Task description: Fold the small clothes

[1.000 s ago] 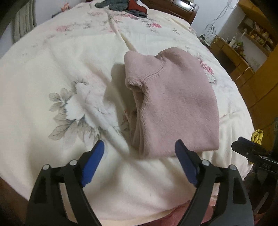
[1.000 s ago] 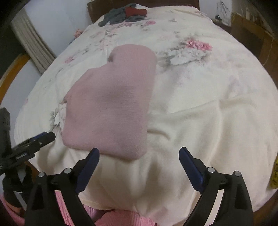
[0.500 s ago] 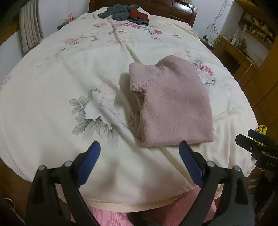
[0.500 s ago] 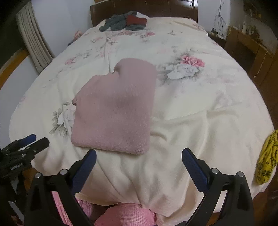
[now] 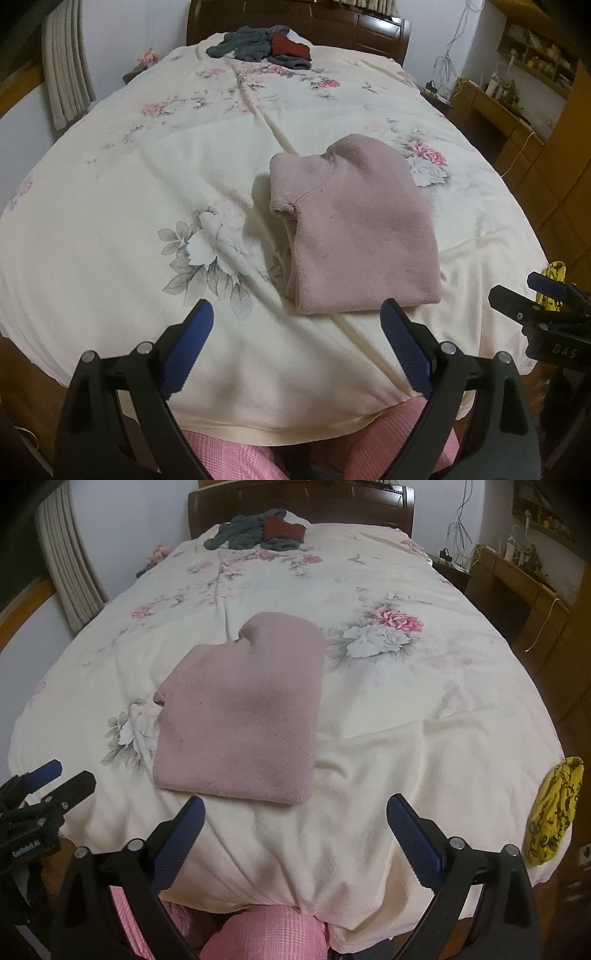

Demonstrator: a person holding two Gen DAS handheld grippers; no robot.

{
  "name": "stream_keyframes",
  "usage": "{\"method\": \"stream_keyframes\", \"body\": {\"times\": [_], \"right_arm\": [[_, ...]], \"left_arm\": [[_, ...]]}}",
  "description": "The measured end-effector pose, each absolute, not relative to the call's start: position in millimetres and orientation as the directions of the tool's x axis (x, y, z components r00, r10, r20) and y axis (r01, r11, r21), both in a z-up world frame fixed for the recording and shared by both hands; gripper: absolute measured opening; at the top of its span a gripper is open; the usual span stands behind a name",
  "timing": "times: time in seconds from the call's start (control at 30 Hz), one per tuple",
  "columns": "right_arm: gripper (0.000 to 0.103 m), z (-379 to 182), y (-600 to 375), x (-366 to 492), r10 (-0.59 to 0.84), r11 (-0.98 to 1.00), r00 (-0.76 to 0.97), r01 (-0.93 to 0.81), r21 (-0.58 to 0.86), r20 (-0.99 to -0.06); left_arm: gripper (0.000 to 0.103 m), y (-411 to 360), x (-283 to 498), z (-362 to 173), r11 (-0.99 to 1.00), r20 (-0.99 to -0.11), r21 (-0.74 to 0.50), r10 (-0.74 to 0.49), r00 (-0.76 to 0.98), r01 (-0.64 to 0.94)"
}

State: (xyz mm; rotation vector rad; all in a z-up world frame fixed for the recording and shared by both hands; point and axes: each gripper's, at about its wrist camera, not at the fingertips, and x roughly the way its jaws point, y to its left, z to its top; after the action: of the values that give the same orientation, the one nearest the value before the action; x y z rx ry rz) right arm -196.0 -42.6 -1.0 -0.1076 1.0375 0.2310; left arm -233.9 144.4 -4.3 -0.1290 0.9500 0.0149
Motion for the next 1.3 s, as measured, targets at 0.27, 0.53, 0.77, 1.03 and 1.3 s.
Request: {"method": "stream_keyframes", "body": {"times": [0.27, 0.53, 0.77, 1.03, 1.3], "right_arm": [[0.099, -4, -45, -196, 0.111, 0.977, 0.476, -0.215, 0.007, -0.872], [0.099, -7, -44, -197, 0.101, 0.978, 0.47, -0.208, 0.002, -0.877], [0.099, -16, -44, -195, 0.094, 0.98, 0.451, -0.197, 0.004, -0.888], [0.099, -19, -42, -196, 0.088, 0.98, 0.447, -0.197, -0.002, -0.89], [0.099, -20, -42, -195, 0.084, 0.981, 0.447, -0.196, -0.006, -0.891]], "left_arm": [[0.091, 139, -236, -4, 0.993, -0.816, -0.1, -0.048, 0.576, -0.059], [0.091, 134, -237, -7, 0.995, -0.818, -0.083, -0.039, 0.574, -0.051], [0.091, 137, -235, -15, 0.995, -0.829, -0.081, -0.034, 0.558, -0.058], [0.091, 134, -236, -19, 0.996, -0.834, -0.077, -0.038, 0.551, -0.049], [0.091, 133, -236, -22, 0.996, -0.836, -0.074, -0.036, 0.547, -0.046]]}}
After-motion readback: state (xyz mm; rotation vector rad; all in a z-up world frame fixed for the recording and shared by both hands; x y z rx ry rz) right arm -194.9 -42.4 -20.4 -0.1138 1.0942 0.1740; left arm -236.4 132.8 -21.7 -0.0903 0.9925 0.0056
